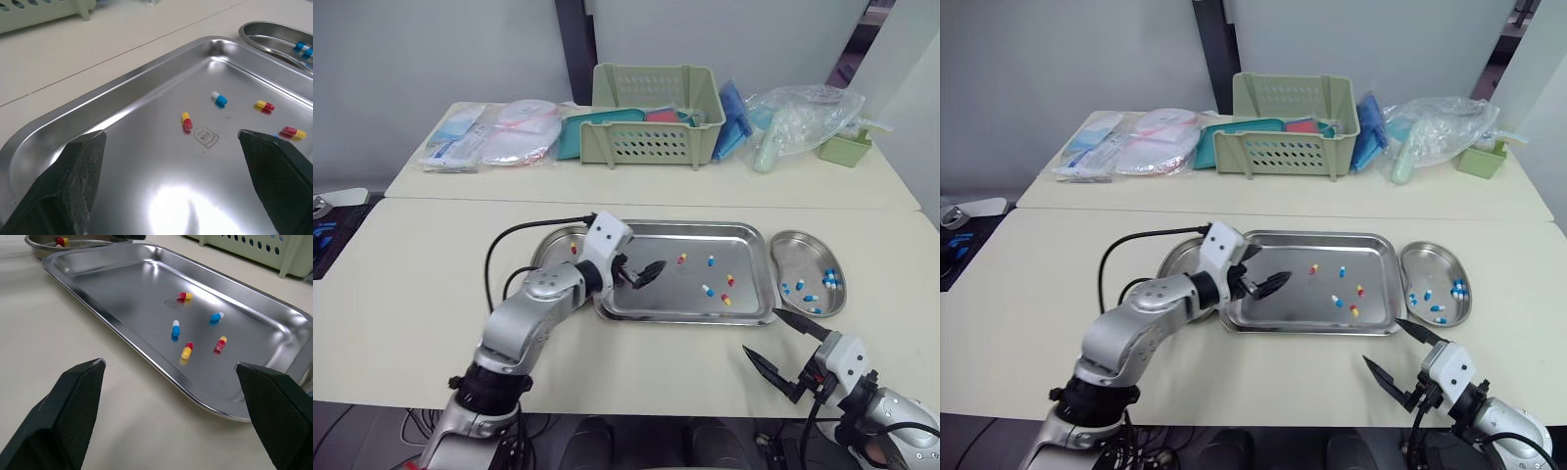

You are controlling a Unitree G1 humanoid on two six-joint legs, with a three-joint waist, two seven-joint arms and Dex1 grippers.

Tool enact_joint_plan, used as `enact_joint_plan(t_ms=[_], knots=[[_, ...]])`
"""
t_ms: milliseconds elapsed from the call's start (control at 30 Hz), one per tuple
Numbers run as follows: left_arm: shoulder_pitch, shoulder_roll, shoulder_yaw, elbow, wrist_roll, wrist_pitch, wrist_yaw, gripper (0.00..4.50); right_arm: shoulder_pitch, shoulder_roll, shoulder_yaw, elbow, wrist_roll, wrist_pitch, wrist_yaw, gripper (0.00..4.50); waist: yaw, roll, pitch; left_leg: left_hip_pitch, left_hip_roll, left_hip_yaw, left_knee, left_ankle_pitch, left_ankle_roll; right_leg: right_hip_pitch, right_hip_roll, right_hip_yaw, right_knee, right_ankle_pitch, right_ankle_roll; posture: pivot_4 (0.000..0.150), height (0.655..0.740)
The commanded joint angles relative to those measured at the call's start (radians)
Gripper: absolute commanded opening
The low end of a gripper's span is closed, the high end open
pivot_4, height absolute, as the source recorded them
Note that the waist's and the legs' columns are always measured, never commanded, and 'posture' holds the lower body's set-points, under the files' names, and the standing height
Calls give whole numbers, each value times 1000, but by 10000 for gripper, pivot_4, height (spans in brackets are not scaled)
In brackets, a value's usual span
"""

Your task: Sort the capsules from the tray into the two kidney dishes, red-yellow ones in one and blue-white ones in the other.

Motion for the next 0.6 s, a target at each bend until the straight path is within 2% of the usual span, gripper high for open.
enact_joint_plan(t_ms=[33, 67, 300, 600], knots=[[-50, -36, -36, 61, 51, -31, 7, 35019, 11, 6, 1, -36, -1, -18, -23, 45000, 0, 0, 0, 0, 0, 0, 0, 0, 0, 0, 0, 0, 0, 0, 0, 1500, 7390], [-63, -47, -51, 89, 67, -42, 2, 32569, 13, 6, 3, -40, -2, -16, -27, 45000, 1, 0, 0, 0, 0, 0, 0, 0, 0, 0, 0, 0, 0, 0, 0, 1500, 7390], [-138, -117, -112, 250, 143, -79, -20, 32569, 27, 3, 22, -66, -7, 0, -52, 45000, 0, 0, 0, 0, 0, 0, 0, 0, 0, 0, 0, 0, 0, 0, 0, 1500, 7390], [-249, -210, -118, 479, 199, -143, -45, 32569, 41, 0, 31, -111, -9, 39, -80, 45000, 2, 0, 0, -1, 0, 0, 0, 0, 0, 0, 0, 0, 0, 0, 0, 1500, 7390]])
